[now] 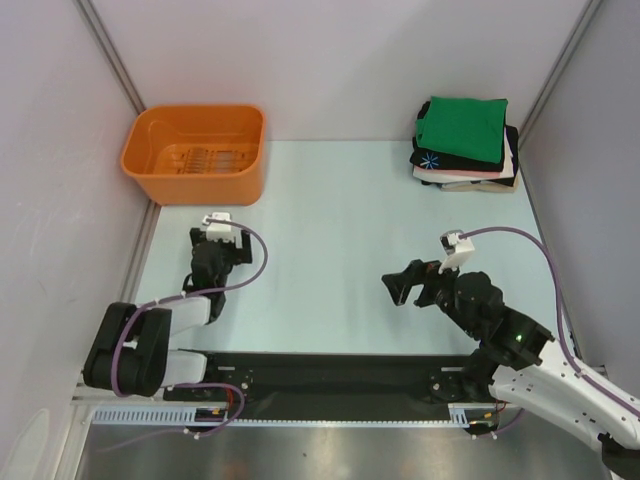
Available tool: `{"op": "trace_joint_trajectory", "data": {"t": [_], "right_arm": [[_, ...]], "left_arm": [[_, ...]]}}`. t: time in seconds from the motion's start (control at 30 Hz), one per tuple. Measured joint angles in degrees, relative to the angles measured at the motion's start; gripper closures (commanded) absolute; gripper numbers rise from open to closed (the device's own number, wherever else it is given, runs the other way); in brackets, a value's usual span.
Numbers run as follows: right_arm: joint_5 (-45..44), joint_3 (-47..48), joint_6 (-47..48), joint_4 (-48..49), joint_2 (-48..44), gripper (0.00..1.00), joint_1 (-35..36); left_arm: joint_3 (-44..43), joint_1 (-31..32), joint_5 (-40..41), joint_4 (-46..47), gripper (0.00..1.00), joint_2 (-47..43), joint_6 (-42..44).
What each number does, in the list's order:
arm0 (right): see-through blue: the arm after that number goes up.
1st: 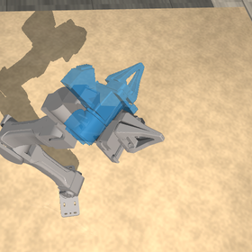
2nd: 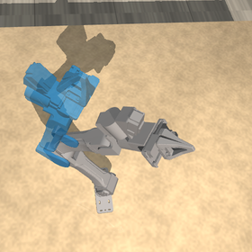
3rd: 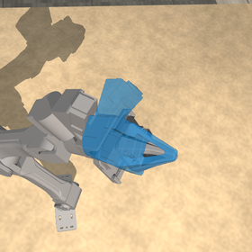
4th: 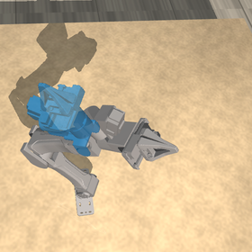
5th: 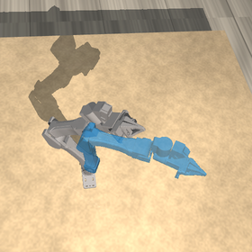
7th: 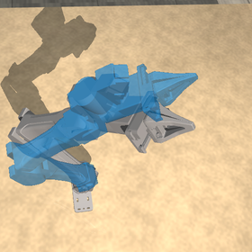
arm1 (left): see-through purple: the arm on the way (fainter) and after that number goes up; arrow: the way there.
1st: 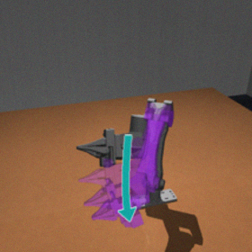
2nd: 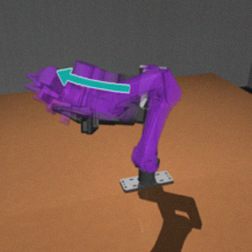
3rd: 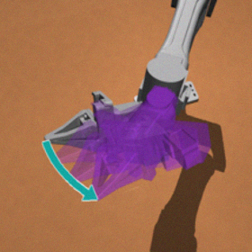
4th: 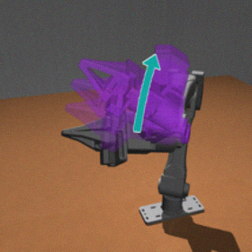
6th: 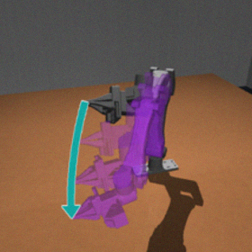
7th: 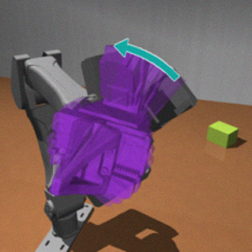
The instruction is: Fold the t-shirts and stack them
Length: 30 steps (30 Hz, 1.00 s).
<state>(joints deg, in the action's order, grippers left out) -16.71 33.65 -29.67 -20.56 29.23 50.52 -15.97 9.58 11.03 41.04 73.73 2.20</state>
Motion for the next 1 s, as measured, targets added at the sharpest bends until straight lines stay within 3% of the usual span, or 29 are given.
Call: {"op": "trace_joint_trajectory", "data": {"t": [0.17,0.37,0.53,0.6,0.83,1.0], "right_arm": [[-2.9,0.0,1.4,-0.2,0.1,0.0,0.0],[-12.6,0.2,4.2,-0.8,2.8,0.0,0.0],[-23.3,0.3,12.6,2.5,6.5,0.0,-1.9],[-24.6,-0.8,15.5,6.2,6.8,0.0,-5.3],[-19.6,-15.2,19.7,25.4,7.4,0.0,-29.8],[-11.6,-24.7,20.0,41.2,17.0,0.0,-44.1]], "left_arm": [[4.3,-5.5,-3.5,14.5,0.0,1.8,0.3],[6.4,-6.0,-5.6,20.2,0.0,2.8,0.3],[6.4,-6.0,-5.9,23.1,0.0,2.8,0.3],[6.4,-6.0,-6.1,23.5,0.0,2.8,0.3],[6.4,-6.0,-6.4,24.1,0.0,2.8,0.4],[6.5,-6.0,-6.7,24.1,0.0,2.8,0.4]]}}
